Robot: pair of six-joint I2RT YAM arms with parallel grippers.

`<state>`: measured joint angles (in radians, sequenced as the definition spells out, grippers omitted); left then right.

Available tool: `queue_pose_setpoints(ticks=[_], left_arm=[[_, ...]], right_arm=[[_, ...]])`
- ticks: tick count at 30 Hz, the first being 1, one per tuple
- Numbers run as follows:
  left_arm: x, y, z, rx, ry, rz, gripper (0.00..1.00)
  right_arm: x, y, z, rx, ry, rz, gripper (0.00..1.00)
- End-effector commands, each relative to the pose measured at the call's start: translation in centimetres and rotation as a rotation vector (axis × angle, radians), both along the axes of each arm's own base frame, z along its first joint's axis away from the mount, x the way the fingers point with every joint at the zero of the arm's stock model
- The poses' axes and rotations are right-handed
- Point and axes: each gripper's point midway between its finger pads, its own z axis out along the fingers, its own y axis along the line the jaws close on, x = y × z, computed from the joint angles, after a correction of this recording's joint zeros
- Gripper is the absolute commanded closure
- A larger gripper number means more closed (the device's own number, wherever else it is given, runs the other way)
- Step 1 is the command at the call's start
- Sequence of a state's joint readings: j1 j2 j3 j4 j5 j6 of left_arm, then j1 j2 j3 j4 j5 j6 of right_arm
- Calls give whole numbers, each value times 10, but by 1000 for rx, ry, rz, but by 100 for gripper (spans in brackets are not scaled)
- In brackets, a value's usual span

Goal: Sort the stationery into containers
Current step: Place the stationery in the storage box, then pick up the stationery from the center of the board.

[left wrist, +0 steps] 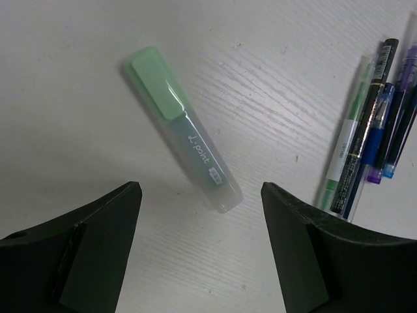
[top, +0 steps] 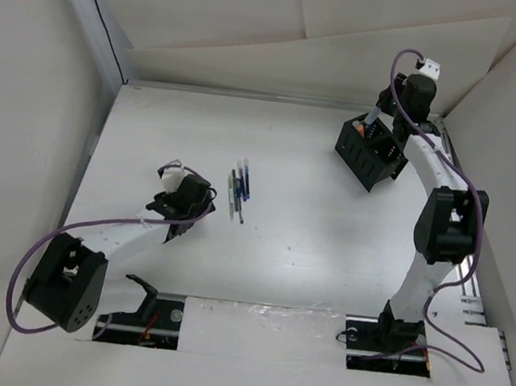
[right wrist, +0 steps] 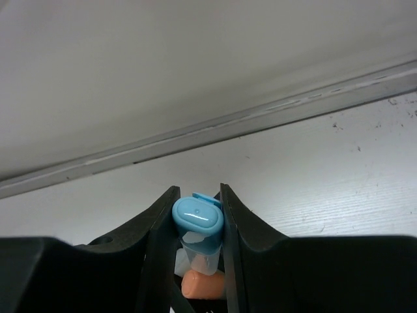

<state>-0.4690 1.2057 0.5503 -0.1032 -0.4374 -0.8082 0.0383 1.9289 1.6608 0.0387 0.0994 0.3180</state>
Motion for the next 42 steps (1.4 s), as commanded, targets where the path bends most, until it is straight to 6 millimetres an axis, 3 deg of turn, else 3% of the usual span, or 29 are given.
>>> queue_pose_setpoints(ticks=[1,7,10,13,16,17,20,25,29,35,36,39,42], left_arm=[[15,2,16,-4,-51,53,28],[23,-1,14,3,-44,65,27],[24,0,9,10,-37,77,27],[23,1,3,21,-19,77,27],[27,0,5,16,-32,89,28],[27,0,2,22,-22,89,28],[27,0,-1,20,-15,95,29],[31,-2,-6,20,-15,95,33],[32,-2,-11,28,-2,95,41],[31,-3,-18,32,12,83,68],[31,-3,-18,32,12,83,72],[29,-2,-25,43,32,83,85],[30,-5,-24,37,30,69,90]], right_arm=[[3,-7,8,-84,-15,-62,72],[2,-4,-19,-120,48,-105,69],[0,-12,-24,-114,59,-162,69],[-1,-8,-24,-118,58,-163,67],[-2,0,-31,-130,75,-170,45],[-3,6,-31,-134,74,-168,29],[-8,12,-17,-129,51,-159,11],[-25,23,11,-91,10,-115,8],[-45,41,33,-62,-27,-72,7],[-77,62,48,0,-50,3,6],[-84,78,48,6,-49,51,6],[-100,99,43,35,-36,119,3],[-118,136,37,87,-13,257,0]])
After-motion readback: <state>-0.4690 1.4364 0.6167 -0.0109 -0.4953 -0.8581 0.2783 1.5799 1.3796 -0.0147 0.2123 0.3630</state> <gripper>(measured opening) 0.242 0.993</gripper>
